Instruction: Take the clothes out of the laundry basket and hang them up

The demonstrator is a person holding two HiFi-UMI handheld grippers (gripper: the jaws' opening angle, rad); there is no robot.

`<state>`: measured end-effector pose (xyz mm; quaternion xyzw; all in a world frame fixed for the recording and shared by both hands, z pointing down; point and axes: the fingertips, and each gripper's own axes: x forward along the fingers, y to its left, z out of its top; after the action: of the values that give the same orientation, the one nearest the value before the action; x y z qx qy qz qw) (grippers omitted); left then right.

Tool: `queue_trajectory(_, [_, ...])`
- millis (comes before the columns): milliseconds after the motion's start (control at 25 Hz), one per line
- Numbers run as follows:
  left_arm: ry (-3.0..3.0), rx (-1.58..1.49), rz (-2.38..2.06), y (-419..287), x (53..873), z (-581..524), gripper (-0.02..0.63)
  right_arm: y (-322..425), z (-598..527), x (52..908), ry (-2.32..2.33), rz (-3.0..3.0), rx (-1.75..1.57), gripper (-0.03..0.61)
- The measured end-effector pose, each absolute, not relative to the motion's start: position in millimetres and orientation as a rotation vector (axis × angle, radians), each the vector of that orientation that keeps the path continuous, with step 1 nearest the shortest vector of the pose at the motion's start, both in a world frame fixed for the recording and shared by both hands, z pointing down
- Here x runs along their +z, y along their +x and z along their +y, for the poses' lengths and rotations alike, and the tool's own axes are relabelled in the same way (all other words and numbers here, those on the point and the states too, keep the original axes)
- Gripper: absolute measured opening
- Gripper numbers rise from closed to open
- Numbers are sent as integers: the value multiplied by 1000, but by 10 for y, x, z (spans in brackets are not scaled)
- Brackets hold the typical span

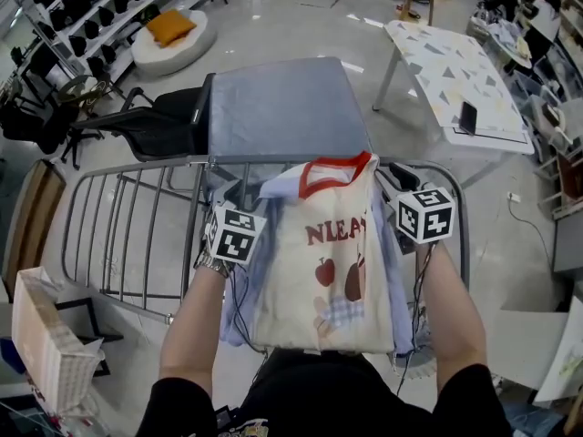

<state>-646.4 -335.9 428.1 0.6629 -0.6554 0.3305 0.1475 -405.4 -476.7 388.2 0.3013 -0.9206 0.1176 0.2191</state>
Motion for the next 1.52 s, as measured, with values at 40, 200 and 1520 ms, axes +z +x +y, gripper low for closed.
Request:
queue_trajectory(40, [1905,958,-1878,-6443,4281,-3331,229,-4046,-4752,3858,830,-2556,327,158])
queue_trajectory(200, [1893,957,-1884,-6389,4237,-3235,233,-4031,-4711,3756,816,-2587,329,158])
queue_trajectory(1520, [1823,667,-2173,-5522,3409,-1894,12,-4105,-3287,3208,382,-2809,249,5])
